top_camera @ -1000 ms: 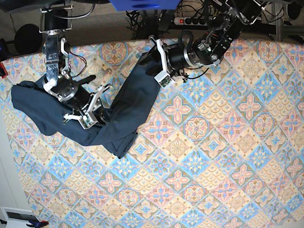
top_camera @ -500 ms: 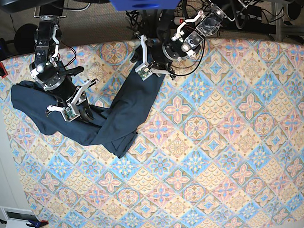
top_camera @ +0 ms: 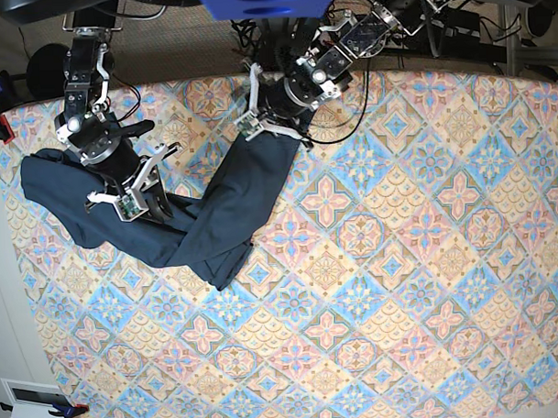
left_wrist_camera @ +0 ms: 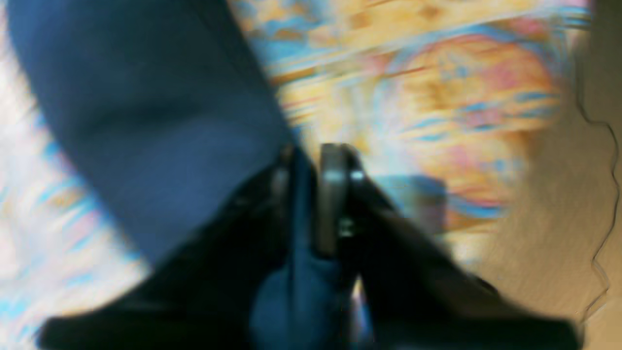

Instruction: Layout the t-shirt on the table in an organized manner, then fold the t-shirt properly

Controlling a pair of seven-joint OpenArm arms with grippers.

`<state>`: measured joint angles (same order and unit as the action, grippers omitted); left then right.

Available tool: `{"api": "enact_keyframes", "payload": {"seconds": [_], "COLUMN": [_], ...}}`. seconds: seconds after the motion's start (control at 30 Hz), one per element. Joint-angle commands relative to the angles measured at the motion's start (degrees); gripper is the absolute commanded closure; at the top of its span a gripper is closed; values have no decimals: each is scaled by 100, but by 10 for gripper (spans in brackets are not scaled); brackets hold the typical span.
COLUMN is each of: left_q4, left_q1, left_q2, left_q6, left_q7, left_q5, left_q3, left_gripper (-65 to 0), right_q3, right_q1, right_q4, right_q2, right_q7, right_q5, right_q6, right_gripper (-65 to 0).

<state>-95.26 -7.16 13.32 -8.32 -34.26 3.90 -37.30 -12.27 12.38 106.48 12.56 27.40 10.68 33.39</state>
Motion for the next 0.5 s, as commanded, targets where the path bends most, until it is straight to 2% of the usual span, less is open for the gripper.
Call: {"api": "enact_keyframes", "payload": {"seconds": [0.0,0.13,0.2,0.3,0.47], "left_q4": [-131,-606,-808,-940,-913], "left_q1": [26,-18,-27,-27,-18], "left_q2": [70,105,140,422,501], "left_q6": [300,405,396,388,388], "left_q7": [-121,-112,-112,-112,-130], "left_q5": [71,-526,-887,-1511,-2425], "left_q3": [376,1413,1783,2205,3110], "left_gripper": [0,-1,0,0,-3], "right_q3": [-43,-43,-43,-43,-43], "right_q1": [-56,-56,-56,-56,-21], "right_q4": [117,117,117,117,108], "right_q2": [67,67,67,67,67], "right_q7": [-151,-151,-151,-151,-151], "right_q5": [80,80,80,80,80], "right_q6": [-11,-11,-11,-11,-11], "right_gripper": [-69,-69,-69,-69,-69]}}
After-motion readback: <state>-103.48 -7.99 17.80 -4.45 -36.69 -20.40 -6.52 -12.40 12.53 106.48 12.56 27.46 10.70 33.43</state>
